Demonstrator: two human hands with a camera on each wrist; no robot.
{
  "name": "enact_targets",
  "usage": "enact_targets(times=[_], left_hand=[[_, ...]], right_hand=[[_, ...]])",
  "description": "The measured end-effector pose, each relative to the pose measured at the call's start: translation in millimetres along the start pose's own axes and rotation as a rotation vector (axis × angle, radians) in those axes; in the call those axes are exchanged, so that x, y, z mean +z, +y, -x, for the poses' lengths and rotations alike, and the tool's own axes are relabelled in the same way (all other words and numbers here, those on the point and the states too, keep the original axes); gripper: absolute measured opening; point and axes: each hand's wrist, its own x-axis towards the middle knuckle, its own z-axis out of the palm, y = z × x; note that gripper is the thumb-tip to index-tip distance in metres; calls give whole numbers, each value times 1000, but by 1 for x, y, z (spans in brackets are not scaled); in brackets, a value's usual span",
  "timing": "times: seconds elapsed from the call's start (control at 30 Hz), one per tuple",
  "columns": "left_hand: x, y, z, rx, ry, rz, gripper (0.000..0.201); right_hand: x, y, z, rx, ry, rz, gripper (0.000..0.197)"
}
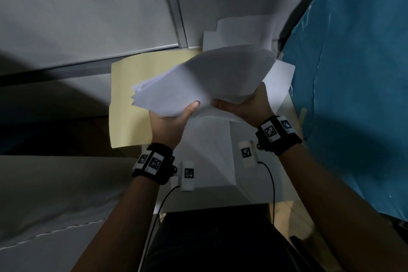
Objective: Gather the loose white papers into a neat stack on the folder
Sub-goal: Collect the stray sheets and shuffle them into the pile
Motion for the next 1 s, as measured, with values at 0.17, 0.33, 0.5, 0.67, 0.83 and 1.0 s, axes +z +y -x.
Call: enact_targets(times=[0.17,0.33,0.5,0.67,0.83,1.0], left_hand=[[6,-18,9,-113,-71,-33,34],[-1,-12,-2,-134,131,137,35],[-43,-39,-11,-217,274,129,77],[-36,-71,11,-426,68,24,38],[-25,-101,16,-504,-44,-114,76],[-27,-107,13,-451,-89,-144,36]], right_hand=[[16,22,7,178,-13,-84,62],[-11,31,-11,132,12,58,25],[-60,84,-23,538,511,380,119],[-36,93,-50,792,426,691,146],[-22,93,-77,827,276,683,137],[-45,82,-58,683,377,539,76]])
